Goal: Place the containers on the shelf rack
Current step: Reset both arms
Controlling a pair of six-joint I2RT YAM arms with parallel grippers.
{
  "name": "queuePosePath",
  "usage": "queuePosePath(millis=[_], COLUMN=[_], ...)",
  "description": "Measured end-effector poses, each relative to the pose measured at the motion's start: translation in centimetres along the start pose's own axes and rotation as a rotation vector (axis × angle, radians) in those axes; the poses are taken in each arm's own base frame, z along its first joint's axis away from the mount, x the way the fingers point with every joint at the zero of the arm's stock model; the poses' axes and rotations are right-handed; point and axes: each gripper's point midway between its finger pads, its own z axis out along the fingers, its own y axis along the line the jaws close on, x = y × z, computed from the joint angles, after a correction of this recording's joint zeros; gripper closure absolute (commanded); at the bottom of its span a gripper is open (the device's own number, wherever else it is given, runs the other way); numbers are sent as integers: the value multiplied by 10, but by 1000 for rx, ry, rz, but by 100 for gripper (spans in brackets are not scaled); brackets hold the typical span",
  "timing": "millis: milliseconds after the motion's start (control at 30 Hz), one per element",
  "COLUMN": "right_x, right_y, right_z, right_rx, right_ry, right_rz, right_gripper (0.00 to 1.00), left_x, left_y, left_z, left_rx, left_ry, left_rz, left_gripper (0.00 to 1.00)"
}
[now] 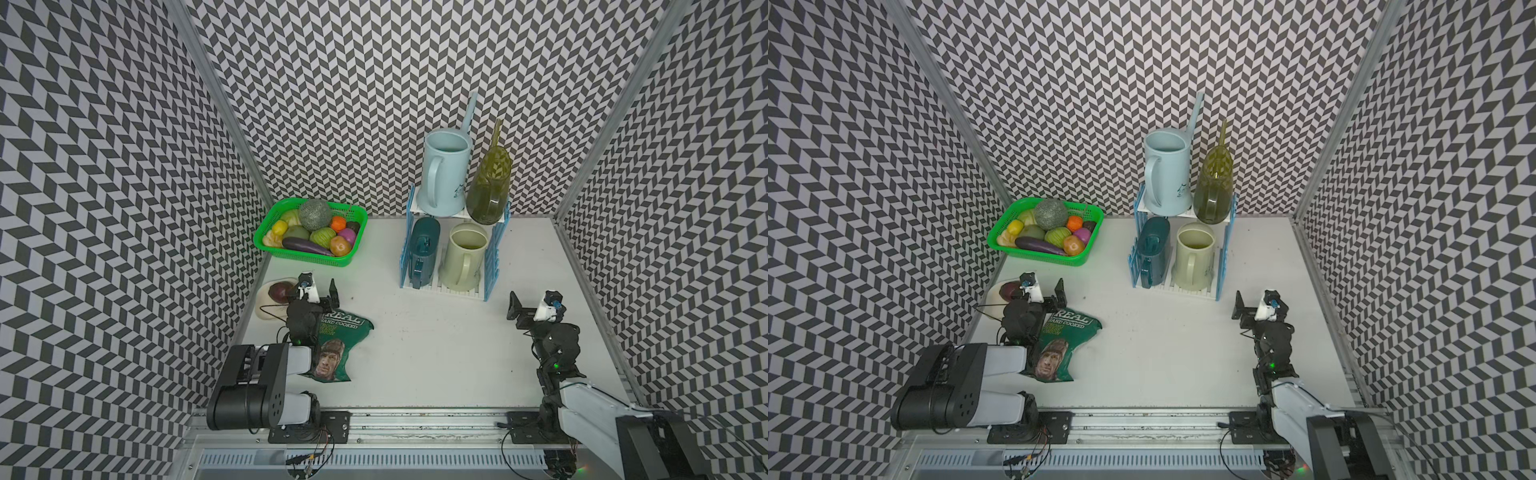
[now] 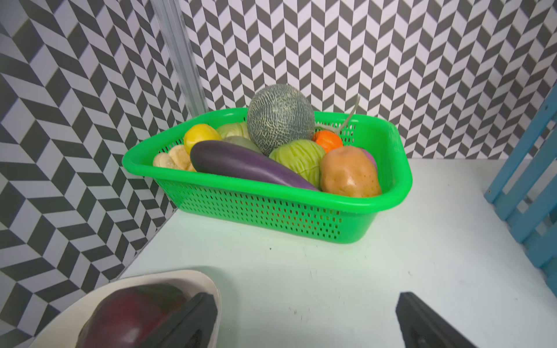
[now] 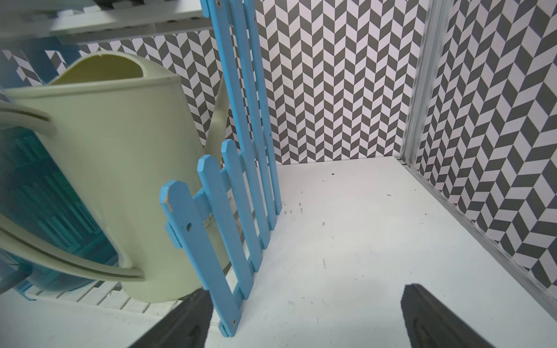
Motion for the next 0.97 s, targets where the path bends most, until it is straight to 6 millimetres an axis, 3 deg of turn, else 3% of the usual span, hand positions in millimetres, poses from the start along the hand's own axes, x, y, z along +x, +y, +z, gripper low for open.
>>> queuePosePath(millis=[167,367,467,600,767,967], right_x=[1,-4,4,15,-4,-1], right_y=[2,8,9,9,6,6], right_z=[10,43,58,64,78,79], right_rx=[-7,-29,-30,-36,-42,-52], right_ry=[-8,-11,6,47,5,20], right_rz=[-33,-62,-66,-69,-59,-55], right_gripper=[0,0,0,0,0,0], left_x=[11,-6,-8,-7,-7,-6], left_y=[-4,-7,-9,-9,-9,-9], left_z=[5,15,16,16,16,16], left_rx=[20,29,33,33,33,33], left_ry=[4,-38,-41,-40,-38,-33], left_rz=[-10,-11,-10,-11,-11,-10], left_gripper=[0,0,0,0,0,0])
